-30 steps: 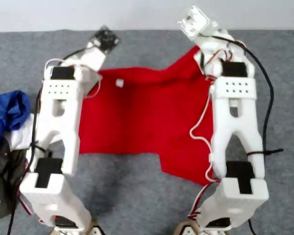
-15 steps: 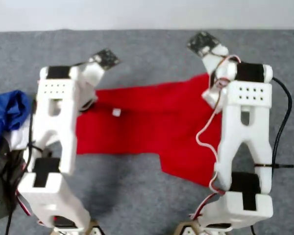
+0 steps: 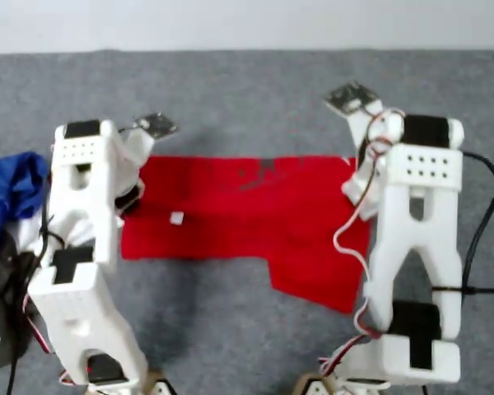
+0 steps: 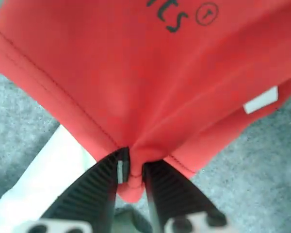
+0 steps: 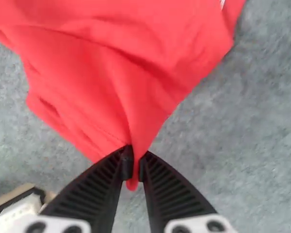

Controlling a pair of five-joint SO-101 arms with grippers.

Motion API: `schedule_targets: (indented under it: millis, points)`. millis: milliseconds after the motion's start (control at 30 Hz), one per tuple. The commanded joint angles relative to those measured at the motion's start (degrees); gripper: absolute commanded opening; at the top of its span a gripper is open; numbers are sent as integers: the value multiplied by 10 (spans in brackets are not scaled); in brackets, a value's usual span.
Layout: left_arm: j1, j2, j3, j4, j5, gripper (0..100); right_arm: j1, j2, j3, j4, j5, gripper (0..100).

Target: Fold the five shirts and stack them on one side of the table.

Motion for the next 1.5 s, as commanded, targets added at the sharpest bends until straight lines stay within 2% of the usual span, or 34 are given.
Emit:
schedule_targets:
  millis: [0,267,433,667,733,933,1233,1467]
  points:
    - [-2,-4,-20,12,-10,8,13,-71,69,23,-5,9]
    - [23,2,-19,31,-10,8,20,-131,179,11,-2,9]
    - [34,2,-19,32,-11,9,37,-130,185,4,-1,9]
    - [19,-1,-20,35,-11,73,41,-134,185,7,0,13]
    - [18,-3,-20,44,-24,73,41,-135,185,14,0,38]
    - [17,-4,-23,97,-55,73,44,-136,183,22,-4,230]
    - [-9,-8,-22,98,-54,77,44,-136,182,21,-1,235]
    - [-6,-69,-20,98,-32,170,41,-130,183,14,-1,235]
